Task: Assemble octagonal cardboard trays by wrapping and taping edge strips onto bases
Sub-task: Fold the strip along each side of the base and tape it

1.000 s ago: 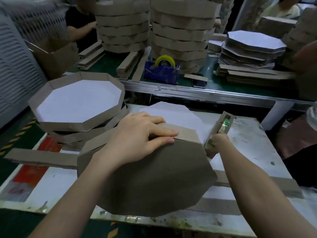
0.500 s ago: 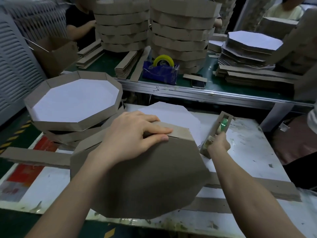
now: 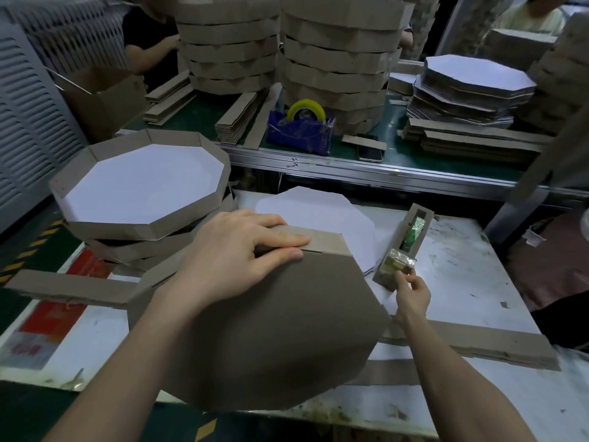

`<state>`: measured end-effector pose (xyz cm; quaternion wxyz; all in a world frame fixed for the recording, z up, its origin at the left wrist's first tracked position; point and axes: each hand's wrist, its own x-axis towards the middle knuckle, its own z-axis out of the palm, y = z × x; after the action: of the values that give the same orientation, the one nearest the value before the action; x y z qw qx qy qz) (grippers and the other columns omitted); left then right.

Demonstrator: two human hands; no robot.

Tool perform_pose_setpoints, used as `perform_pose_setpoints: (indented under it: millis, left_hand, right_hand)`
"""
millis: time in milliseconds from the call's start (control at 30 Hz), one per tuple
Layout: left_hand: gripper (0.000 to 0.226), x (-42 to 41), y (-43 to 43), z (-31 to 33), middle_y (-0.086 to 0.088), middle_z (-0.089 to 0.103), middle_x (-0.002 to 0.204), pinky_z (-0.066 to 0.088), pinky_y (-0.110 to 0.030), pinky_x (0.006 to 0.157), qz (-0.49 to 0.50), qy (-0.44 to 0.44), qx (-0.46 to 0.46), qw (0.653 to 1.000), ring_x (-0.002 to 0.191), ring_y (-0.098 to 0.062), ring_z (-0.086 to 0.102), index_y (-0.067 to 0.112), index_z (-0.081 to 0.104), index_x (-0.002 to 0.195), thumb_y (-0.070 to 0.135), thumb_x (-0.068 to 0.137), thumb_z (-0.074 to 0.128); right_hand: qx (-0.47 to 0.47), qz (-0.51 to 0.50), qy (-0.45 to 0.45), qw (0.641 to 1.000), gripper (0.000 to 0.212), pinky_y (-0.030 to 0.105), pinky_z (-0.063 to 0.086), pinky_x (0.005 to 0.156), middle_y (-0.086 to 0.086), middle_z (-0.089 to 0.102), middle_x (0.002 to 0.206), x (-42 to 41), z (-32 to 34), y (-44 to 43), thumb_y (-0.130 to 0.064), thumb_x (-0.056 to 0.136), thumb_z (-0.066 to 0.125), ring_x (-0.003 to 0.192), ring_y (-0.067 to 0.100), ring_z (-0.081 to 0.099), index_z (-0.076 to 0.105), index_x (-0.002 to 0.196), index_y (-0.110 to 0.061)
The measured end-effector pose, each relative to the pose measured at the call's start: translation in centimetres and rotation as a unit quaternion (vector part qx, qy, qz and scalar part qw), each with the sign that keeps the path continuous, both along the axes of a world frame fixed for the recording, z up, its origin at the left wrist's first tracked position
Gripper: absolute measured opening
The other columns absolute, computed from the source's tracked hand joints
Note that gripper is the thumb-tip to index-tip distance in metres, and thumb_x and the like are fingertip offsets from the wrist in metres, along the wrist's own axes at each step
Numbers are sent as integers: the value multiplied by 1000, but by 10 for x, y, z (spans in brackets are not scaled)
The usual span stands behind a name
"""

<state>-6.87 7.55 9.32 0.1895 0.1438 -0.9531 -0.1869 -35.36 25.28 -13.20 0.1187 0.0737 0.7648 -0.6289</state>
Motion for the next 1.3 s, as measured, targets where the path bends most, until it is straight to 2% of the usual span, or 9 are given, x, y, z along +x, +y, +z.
perform_pose_setpoints:
  millis: [233, 433, 567, 700, 833, 900, 1000, 1100, 1300]
  left_hand:
    - [38, 12, -4, -4, 12, 70, 107, 49, -40, 75, 1, 29, -9, 1000, 96, -15, 61, 50, 67, 111, 63, 86, 40]
    - [35, 26, -13, -12, 11, 70, 110, 48, -39, 77, 7, 52, 2, 999, 98, -15, 61, 48, 68, 110, 59, 87, 44]
    - [38, 36, -16, -13, 12, 70, 108, 47, -37, 77, 11, 80, -3, 997, 97, -15, 61, 41, 71, 111, 58, 87, 47]
    - [44, 48, -17, -15, 16, 69, 112, 48, -38, 82, 15, 95, 7, 995, 100, -13, 61, 31, 71, 117, 57, 85, 55]
    - [52, 65, -18, -17, 14, 64, 124, 43, -32, 90, 17, 78, 23, 997, 111, -8, 56, 36, 61, 128, 59, 82, 57]
    - [57, 72, -18, -17, 13, 64, 125, 43, -32, 90, 10, 81, 27, 996, 113, -6, 54, 39, 55, 132, 64, 82, 54]
    - [68, 81, -20, -17, 24, 58, 112, 42, -31, 86, 9, 106, 35, 994, 105, -3, 49, 36, 46, 141, 66, 80, 50]
    - [78, 87, -21, -18, 25, 55, 110, 36, -28, 85, 8, 102, 44, 994, 102, -1, 44, 39, 30, 147, 68, 79, 55]
    - [83, 98, -19, -23, 14, 64, 116, 36, -28, 87, -26, 94, 34, 995, 104, -1, 43, 39, 17, 149, 72, 78, 44]
  right_hand:
    - [7, -6, -15, 1000, 19, 41, 46, 107, 10, 62, 133, -9, 2, 9, -13, 95, 65, 121, 24, 57, 60, 80, -2]
    - [58, -63, -16, 996, 14, 32, 42, 84, 18, 67, 111, 14, 11, 3, -17, 96, 62, 91, 24, 55, 64, 96, -3]
    - [22, -7, 22, 1000, 15, 28, 46, 80, 14, 70, 108, 34, 46, -20, -19, 95, 65, 85, 17, 59, 69, 103, -7]
    - [12, 82, 76, 994, 28, 27, 43, 70, 1, 69, 87, 58, 104, -52, -26, 96, 65, 72, 8, 57, 70, 115, -7]
    - [-24, 185, 71, 980, 68, 20, 39, 47, 1, 67, 76, 93, 173, -69, -25, 96, 66, 55, 9, 39, 32, 154, -21]
    - [-72, 216, 62, 972, 63, 18, 35, 43, 3, 75, 83, 117, 206, -72, -20, 96, 65, 50, 9, 33, 36, 152, -24]
    - [-199, 289, 17, 936, 27, 15, 29, 38, 14, 76, 103, 156, 244, -68, -11, 100, 56, 42, 7, 25, 66, 122, -23]
    - [-266, 359, -31, 894, 29, 12, 27, 35, 13, 73, 114, 196, 264, -56, -7, 98, 51, 38, 2, 26, 78, 96, -16]
    - [-213, 397, -50, 891, 27, 9, 23, 34, 7, 71, 121, 252, 259, -38, -10, 98, 49, 37, -1, 27, 70, 111, -2]
